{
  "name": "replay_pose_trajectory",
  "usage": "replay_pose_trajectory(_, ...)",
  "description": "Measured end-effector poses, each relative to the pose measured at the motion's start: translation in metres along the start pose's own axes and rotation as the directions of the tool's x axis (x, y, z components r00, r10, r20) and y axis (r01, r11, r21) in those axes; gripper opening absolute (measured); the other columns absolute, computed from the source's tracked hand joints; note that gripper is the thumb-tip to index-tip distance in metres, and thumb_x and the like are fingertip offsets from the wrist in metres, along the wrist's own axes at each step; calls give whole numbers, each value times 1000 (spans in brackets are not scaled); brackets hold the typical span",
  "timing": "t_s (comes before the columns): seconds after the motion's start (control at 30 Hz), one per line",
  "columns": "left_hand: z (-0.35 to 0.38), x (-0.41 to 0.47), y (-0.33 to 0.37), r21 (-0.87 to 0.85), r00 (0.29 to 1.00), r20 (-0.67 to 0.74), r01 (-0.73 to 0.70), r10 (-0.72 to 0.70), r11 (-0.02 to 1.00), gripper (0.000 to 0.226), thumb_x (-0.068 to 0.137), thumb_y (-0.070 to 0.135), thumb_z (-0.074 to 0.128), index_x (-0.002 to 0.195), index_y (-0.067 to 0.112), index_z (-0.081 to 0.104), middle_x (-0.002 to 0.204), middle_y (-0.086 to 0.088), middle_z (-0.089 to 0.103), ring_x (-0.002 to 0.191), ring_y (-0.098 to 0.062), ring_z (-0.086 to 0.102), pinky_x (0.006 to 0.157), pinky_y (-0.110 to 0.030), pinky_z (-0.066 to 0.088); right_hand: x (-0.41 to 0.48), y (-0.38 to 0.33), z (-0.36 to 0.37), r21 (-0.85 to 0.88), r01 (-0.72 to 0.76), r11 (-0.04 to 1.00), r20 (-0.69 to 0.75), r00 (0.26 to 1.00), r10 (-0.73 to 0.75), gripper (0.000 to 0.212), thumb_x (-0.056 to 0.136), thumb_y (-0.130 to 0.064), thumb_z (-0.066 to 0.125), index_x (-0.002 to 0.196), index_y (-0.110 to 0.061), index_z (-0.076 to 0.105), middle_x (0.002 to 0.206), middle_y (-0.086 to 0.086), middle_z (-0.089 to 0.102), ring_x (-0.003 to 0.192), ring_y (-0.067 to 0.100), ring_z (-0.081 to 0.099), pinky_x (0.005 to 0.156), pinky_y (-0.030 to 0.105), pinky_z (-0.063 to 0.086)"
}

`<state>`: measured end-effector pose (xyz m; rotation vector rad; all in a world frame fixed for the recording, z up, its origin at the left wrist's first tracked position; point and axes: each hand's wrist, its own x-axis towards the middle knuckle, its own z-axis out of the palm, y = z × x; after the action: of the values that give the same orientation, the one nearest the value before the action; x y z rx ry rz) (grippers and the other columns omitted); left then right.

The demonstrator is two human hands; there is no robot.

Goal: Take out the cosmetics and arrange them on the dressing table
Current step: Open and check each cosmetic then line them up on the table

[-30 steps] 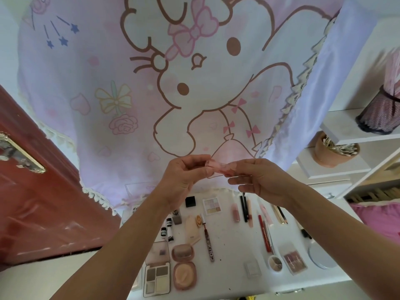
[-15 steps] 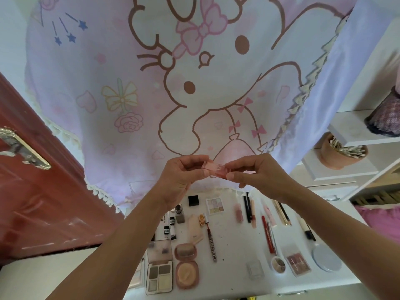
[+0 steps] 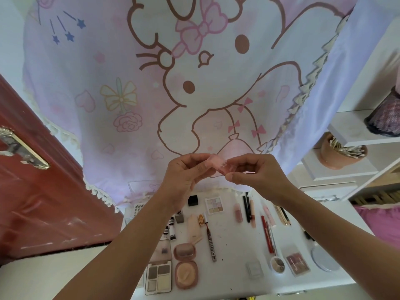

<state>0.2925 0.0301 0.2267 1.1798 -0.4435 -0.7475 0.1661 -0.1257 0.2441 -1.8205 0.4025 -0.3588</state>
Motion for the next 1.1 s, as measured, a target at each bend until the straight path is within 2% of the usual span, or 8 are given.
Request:
replay_pose_trajectory(0.13, -5, 1, 1, -133, 997, 50, 61, -55, 989, 29, 78, 5, 64, 106, -1, 64, 109, -16, 70, 99, -24, 68, 80, -27, 56, 0, -3, 1, -4, -24, 1000, 24, 999, 24, 32, 73, -12, 83, 99, -27, 74, 91, -3, 76, 87, 18, 72, 80, 32, 59)
replay_pose_trajectory(0.2, -8, 2, 2, -155, 996, 58, 69, -61, 986, 27, 78, 3, 63, 105, 0, 63, 106, -15, 71, 94, -21, 68, 75, -25, 56, 1, -6, -1, 120, -107, 987, 82, 992, 98, 28, 76, -10, 79, 102, -19, 75, 95, 3, 76, 88, 21, 72, 77, 32, 60)
replay_pose_trajectory(0.3, -11, 2, 4, -190, 994, 80, 94, -80, 977, 26, 77, 3, 61, 102, 0, 63, 105, -15, 70, 90, -19, 68, 71, -23, 55, 3, -8, -3, 414, -319, 853, 189, 946, 262, 19, 78, -14, 70, 96, -7, 75, 91, 14, 74, 77, 21, 72, 65, 25, 59)
replay_pose_trajectory(0.37, -12, 2, 3, -184, 990, 96, 117, -100, 976, 24, 77, 5, 61, 101, 3, 64, 108, -17, 68, 88, -20, 66, 69, -23, 55, 5, -7, -4, 528, -443, 725, 250, 896, 366, 10, 84, -3, 64, 89, -2, 73, 81, 16, 72, 67, 19, 69, 59, 23, 58)
replay_pose_trajectory(0.53, -8, 1, -2, -188, 988, 112, 128, -108, 974, 17, 80, 7, 61, 97, 5, 66, 107, -19, 67, 82, -21, 63, 63, -24, 51, 7, -6, -3, 548, -582, 601, 372, 813, 448, 15, 81, -2, 65, 69, -4, 73, 72, 13, 67, 57, 14, 63, 52, 19, 56)
replay_pose_trajectory(0.8, -7, 1, -4, 287, 997, -37, -50, 63, 957, 16, 80, 4, 72, 94, 12, 71, 93, -9, 75, 81, -22, 67, 74, -32, 54, 9, 0, -4, 526, -530, 665, 196, 836, 512, 10, 82, -1, 68, 73, -3, 68, 70, 13, 67, 55, 15, 62, 49, 20, 55)
replay_pose_trajectory(0.97, -2, -5, -7, 525, 992, 7, -109, 123, 844, 45, 66, 19, 86, 108, 19, 69, 98, 0, 71, 89, -14, 68, 77, -30, 58, 8, 0, -4, 566, -524, 637, 202, 837, 509, 8, 86, 0, 66, 79, -2, 67, 70, 11, 67, 59, 15, 63, 55, 20, 58)
replay_pose_trajectory(1.1, 2, -7, -9, 599, 981, 44, -177, 189, 781, 52, 65, 17, 88, 112, 16, 66, 100, 2, 70, 90, -13, 66, 77, -29, 58, 7, -1, -4, 470, -553, 688, 247, 831, 499, 6, 86, -6, 68, 82, -4, 71, 73, 9, 67, 59, 15, 62, 48, 20, 52)
